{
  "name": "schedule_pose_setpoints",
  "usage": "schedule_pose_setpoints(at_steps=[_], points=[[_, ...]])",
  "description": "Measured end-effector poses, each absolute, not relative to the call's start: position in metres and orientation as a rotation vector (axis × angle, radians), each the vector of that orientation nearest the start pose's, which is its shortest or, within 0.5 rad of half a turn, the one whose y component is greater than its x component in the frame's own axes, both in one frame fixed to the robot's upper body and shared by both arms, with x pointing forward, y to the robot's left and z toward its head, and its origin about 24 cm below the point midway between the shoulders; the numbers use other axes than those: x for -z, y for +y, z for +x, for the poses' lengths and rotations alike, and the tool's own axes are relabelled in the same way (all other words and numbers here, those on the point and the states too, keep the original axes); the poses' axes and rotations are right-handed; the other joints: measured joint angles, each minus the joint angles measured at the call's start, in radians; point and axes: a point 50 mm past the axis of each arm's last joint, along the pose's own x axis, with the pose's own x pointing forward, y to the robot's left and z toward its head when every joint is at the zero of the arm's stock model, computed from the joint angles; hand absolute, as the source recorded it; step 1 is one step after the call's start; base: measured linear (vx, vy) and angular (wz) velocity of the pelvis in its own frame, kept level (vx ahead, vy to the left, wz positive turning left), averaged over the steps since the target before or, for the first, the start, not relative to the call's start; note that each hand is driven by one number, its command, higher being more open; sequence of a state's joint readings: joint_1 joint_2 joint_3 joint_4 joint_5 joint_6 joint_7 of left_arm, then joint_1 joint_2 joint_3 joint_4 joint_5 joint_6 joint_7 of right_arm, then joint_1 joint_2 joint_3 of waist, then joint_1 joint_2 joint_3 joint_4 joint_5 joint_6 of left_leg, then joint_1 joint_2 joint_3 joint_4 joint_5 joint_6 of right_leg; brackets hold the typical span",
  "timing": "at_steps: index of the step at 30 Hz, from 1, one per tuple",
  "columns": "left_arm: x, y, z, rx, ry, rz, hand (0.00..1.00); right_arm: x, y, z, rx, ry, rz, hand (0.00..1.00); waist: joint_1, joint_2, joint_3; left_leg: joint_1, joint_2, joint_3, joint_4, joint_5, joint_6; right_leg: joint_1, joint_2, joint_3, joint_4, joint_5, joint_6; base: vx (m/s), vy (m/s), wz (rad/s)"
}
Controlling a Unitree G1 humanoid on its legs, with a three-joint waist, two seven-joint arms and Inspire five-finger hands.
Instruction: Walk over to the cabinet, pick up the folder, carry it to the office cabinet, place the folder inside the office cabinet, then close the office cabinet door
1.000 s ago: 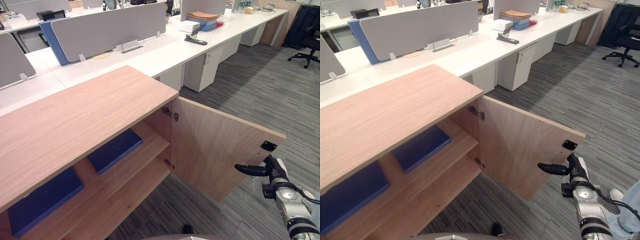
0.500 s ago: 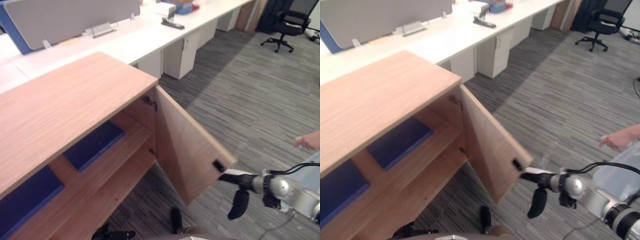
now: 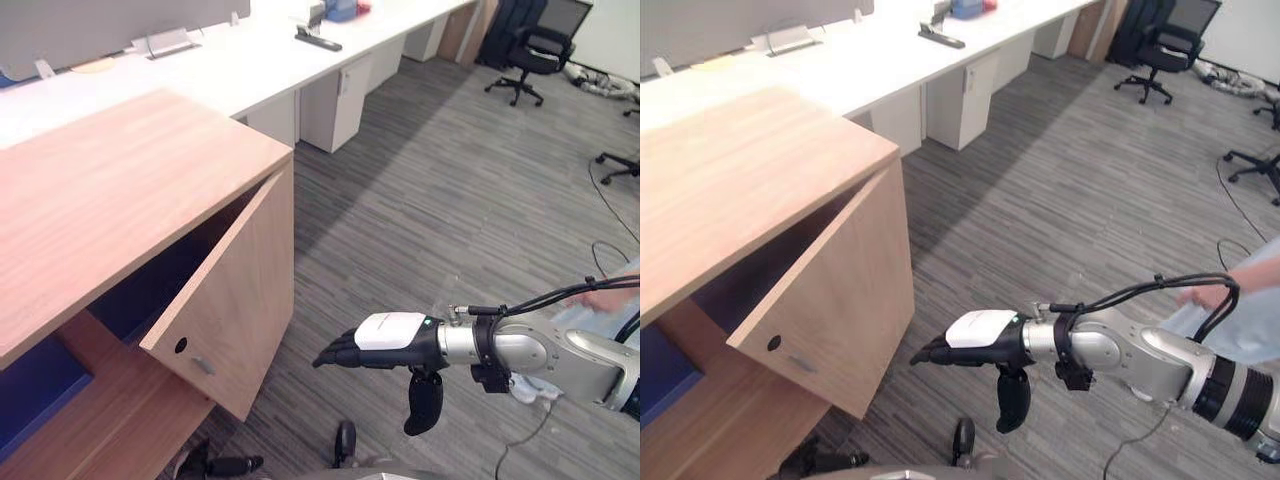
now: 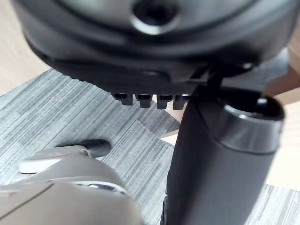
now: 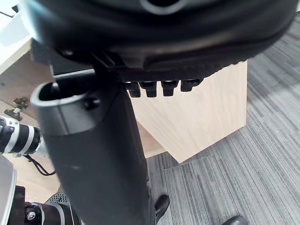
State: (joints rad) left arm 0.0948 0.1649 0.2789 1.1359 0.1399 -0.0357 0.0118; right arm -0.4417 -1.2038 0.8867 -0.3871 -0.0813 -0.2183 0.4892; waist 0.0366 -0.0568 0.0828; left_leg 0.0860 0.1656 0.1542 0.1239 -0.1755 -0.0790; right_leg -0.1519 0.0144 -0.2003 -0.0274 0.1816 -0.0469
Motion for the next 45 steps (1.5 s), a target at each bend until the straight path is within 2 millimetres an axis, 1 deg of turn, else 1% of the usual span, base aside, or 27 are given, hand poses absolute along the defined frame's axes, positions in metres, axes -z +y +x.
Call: schedule_pose_setpoints(at_steps=[6,10,11,14,15,17,18,19,20,21,23,24,25,27,30,33,34,36,37,38,39,40,41,42,43,44,45], points=[[0.164,0.231,0.061,-0.264,1.192,0.095,1.0,-0.063,-0.143,0.215,-1.394,-0.003,-1.173,1.0,0.037,0.049,-0.025,0.004,-0.017,-0.03,-0.014,0.016,0.01,0.045,-0.013,-0.026,-0.057,0.02,0.009,0.01,0.031,0.2],[0.164,0.227,0.061,-0.253,1.186,0.091,1.0,-0.009,-0.144,0.214,-1.4,0.17,-1.163,1.0,0.055,0.056,-0.027,0.002,-0.031,-0.065,-0.009,0.018,0.012,0.056,-0.038,-0.055,-0.044,0.015,0.017,-0.06,0.042,0.21],[0.164,0.224,0.062,-0.25,1.181,0.081,1.0,0.005,-0.147,0.212,-1.396,0.223,-1.181,1.0,0.061,0.064,-0.021,0.002,-0.037,-0.074,-0.003,0.018,0.013,0.043,-0.053,-0.063,0.002,-0.006,0.022,-0.12,0.094,0.45],[0.166,0.213,0.064,-0.22,1.172,0.067,1.0,0.047,-0.167,0.198,-1.37,0.414,-1.237,1.0,0.058,0.088,-0.003,-0.001,-0.093,-0.165,0.028,0.013,0.036,-0.016,-0.162,-0.119,0.269,-0.146,0.053,-0.12,0.126,0.91],[0.165,0.212,0.064,-0.212,1.166,0.075,1.0,0.046,-0.176,0.207,-1.252,0.427,-1.2,1.0,0.048,0.098,0.005,-0.007,-0.124,-0.231,0.036,0.01,0.047,-0.027,-0.217,-0.129,0.351,-0.187,0.07,-0.14,0.006,1.61],[0.165,0.208,0.068,-0.188,1.153,0.08,1.0,0.06,-0.196,0.207,-1.065,0.508,-1.156,1.0,0.038,0.109,0.0,-0.031,-0.16,-0.369,0.037,0.017,0.058,-0.02,-0.217,0.013,0.385,-0.201,0.069,-0.15,-0.051,2.02],[0.162,0.211,0.072,-0.202,1.122,0.077,1.0,0.074,-0.212,0.202,-0.923,0.602,-1.122,1.0,0.033,0.103,0.001,-0.064,-0.189,-0.477,0.039,0.028,0.061,-0.006,-0.197,0.177,0.376,-0.282,0.048,-0.07,-0.108,2.71],[0.158,0.217,0.078,-0.213,1.09,0.084,1.0,0.089,-0.232,0.189,-0.755,0.722,-1.063,1.0,0.03,0.096,0.004,-0.106,-0.226,-0.605,0.054,0.045,0.055,0.032,-0.155,0.263,0.342,-0.35,0.099,-0.04,-0.15,2.92],[0.157,0.216,0.08,-0.206,1.081,0.088,1.0,0.095,-0.244,0.18,-0.664,0.789,-1.018,1.0,0.017,0.103,0.008,-0.122,-0.239,-0.673,0.058,0.047,0.057,0.051,-0.129,0.291,0.333,-0.359,0.093,0.04,-0.296,3.33],[0.156,0.217,0.084,-0.198,1.068,0.104,1.0,0.108,-0.263,0.156,-0.502,0.912,-0.927,1.0,0.0,0.112,0.013,-0.144,-0.262,-0.771,0.05,0.071,0.061,0.075,-0.088,0.348,0.338,-0.371,0.1,0.05,-0.286,2.83],[0.157,0.224,0.073,-0.251,1.111,0.103,1.0,0.127,-0.278,0.122,-0.299,1.085,-0.807,1.0,0.022,0.125,0.018,-0.151,-0.247,-0.797,-0.035,0.18,0.062,0.077,-0.087,0.316,0.389,-0.417,0.112,0.02,-0.239,2.0],[0.158,0.227,0.068,-0.279,1.131,0.097,1.0,0.131,-0.277,0.116,-0.256,1.11,-0.779,1.0,0.021,0.124,0.018,-0.151,-0.24,-0.794,-0.056,0.189,0.062,0.076,-0.094,0.293,0.394,-0.424,0.111,-0.01,-0.125,1.44],[0.157,0.231,0.067,-0.328,1.14,0.079,1.0,0.139,-0.273,0.098,-0.143,1.159,-0.687,1.0,-0.002,0.118,0.022,-0.177,-0.232,-0.725,-0.049,0.21,0.07,0.094,-0.13,0.204,0.391,-0.432,0.111,-0.02,-0.049,1.53],[0.155,0.232,0.071,-0.376,1.111,0.044,1.0,0.146,-0.27,0.079,-0.039,1.216,-0.594,1.0,-0.013,0.107,0.029,-0.221,-0.234,-0.614,0.029,0.211,0.064,0.133,-0.147,0.125,0.401,-0.452,0.113,0.0,-0.043,1.36],[0.148,0.249,0.073,-0.497,1.053,0.018,1.0,0.155,-0.247,0.064,0.016,1.246,-0.5,1.0,0.011,0.057,0.019,-0.229,-0.241,-0.665,-0.001,0.238,0.024,0.149,-0.141,0.082,0.394,-0.475,0.109,0.05,-0.098,0.86],[0.146,0.257,0.067,-0.567,1.048,0.003,1.0,0.157,-0.239,0.061,0.053,1.243,-0.476,1.0,0.025,0.055,0.021,-0.221,-0.243,-0.713,-0.019,0.248,0.01,0.191,-0.134,0.019,0.361,-0.483,0.103,0.02,-0.077,0.56],[0.143,0.258,0.068,-0.589,1.029,-0.007,1.0,0.156,-0.237,0.06,0.077,1.229,-0.464,1.0,0.03,0.058,0.027,-0.226,-0.241,-0.707,-0.024,0.238,0.021,0.206,-0.134,-0.007,0.358,-0.489,0.101,-0.03,-0.093,0.8],[0.137,0.261,0.072,-0.641,0.971,-0.042,1.0,0.155,-0.236,0.058,0.127,1.219,-0.415,1.0,0.02,0.063,0.038,-0.265,-0.197,-0.557,-0.018,0.205,0.056,0.225,-0.133,-0.08,0.348,-0.494,0.094,-0.06,-0.092,1.16],[0.131,0.263,0.08,-0.665,0.913,-0.073,1.0,0.156,-0.232,0.058,0.151,1.217,-0.37,1.0,0.013,0.047,0.041,-0.306,-0.167,-0.459,0.002,0.2,0.059,0.228,-0.138,-0.14,0.335,-0.492,0.084,-0.05,-0.058,1.54],[0.125,0.261,0.093,-0.671,0.847,-0.104,1.0,0.154,-0.236,0.062,0.176,1.199,-0.364,1.0,0.012,0.062,0.058,-0.411,-0.134,-0.303,0.203,0.177,0.069,0.228,-0.143,-0.211,0.35,-0.494,0.08,-0.01,-0.022,1.47],[0.123,0.26,0.095,-0.676,0.832,-0.113,1.0,0.153,-0.238,0.063,0.189,1.193,-0.361,1.0,0.015,0.072,0.065,-0.439,-0.115,-0.226,0.307,0.167,0.085,0.23,-0.143,-0.237,0.369,-0.501,0.075,0.07,0.046,1.29],[0.124,0.258,0.091,-0.693,0.833,-0.129,1.0,0.15,-0.24,0.068,0.197,1.174,-0.363,1.0,0.019,0.096,0.071,-0.45,-0.079,-0.081,0.4,0.102,0.128,0.243,-0.138,-0.275,0.419,-0.518,0.075,0.11,0.035,1.0],[0.124,0.257,0.09,-0.694,0.834,-0.135,1.0,0.149,-0.242,0.071,0.206,1.16,-0.363,1.0,0.014,0.105,0.072,-0.448,-0.08,-0.054,0.386,0.103,0.139,0.239,-0.131,-0.286,0.451,-0.53,0.063,0.11,-0.008,1.92],[0.125,0.244,0.097,-0.671,0.816,-0.179,1.0,0.148,-0.238,0.075,0.242,1.136,-0.3,1.0,-0.003,0.084,0.064,-0.388,-0.162,-0.115,0.163,0.195,0.135,0.215,-0.117,-0.221,0.38,-0.554,-0.008,0.02,-0.048,1.89],[0.124,0.243,0.099,-0.673,0.806,-0.188,1.0,0.148,-0.235,0.076,0.25,1.124,-0.275,1.0,-0.013,0.06,0.056,-0.378,-0.172,-0.089,0.136,0.197,0.142,0.219,-0.125,-0.214,0.337,-0.514,0.016,-0.02,-0.057,1.92],[0.126,0.238,0.1,-0.673,0.809,-0.208,1.0,0.148,-0.234,0.08,0.269,1.102,-0.25,1.0,-0.007,0.063,0.055,-0.386,-0.152,-0.019,0.232,0.143,0.135,0.234,-0.139,-0.257,0.316,-0.491,0.057,-0.02,-0.008,1.14],[0.134,0.231,0.09,-0.675,0.857,-0.233,1.0,0.146,-0.232,0.088,0.282,1.074,-0.219,1.0,-0.006,0.06,0.064,-0.356,-0.108,0.062,0.363,0.049,0.113,0.254,-0.157,-0.293,0.314,-0.49,0.059,0.07,0.032,1.16]])
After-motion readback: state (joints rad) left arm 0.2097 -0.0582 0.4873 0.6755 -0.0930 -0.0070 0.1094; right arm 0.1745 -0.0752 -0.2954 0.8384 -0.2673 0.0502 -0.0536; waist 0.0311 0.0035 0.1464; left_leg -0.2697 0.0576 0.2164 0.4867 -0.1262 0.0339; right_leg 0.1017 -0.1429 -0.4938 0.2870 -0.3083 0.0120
